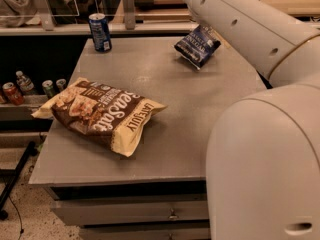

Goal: Move blue chip bag near brown chip bag

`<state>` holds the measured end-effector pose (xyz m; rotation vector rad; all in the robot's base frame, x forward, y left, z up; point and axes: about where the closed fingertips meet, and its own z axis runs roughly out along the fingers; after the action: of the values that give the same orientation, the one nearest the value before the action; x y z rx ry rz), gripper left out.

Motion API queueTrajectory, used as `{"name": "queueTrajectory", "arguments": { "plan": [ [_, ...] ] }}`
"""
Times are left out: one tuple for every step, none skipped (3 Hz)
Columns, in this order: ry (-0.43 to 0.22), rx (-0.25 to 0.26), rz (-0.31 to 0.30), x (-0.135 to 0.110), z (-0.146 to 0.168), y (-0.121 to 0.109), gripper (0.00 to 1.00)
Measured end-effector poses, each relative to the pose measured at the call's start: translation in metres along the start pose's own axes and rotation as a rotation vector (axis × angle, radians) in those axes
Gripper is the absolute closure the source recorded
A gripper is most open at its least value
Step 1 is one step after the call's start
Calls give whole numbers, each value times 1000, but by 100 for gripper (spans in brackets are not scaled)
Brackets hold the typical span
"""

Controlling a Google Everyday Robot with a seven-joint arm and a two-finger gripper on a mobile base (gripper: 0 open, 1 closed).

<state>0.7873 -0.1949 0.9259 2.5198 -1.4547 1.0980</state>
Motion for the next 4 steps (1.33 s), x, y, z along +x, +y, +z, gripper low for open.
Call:
{"name": "queueTrajectory", "arguments": {
  "plan": [
    [-33, -11, -29, -14, 8, -5, 0],
    [-60, -23, -49, -25, 13, -7, 0],
    [-88, -36, -59, -34, 21, -7, 18],
    [-114, -48, -67, -42, 27, -6, 43]
  ]
}}
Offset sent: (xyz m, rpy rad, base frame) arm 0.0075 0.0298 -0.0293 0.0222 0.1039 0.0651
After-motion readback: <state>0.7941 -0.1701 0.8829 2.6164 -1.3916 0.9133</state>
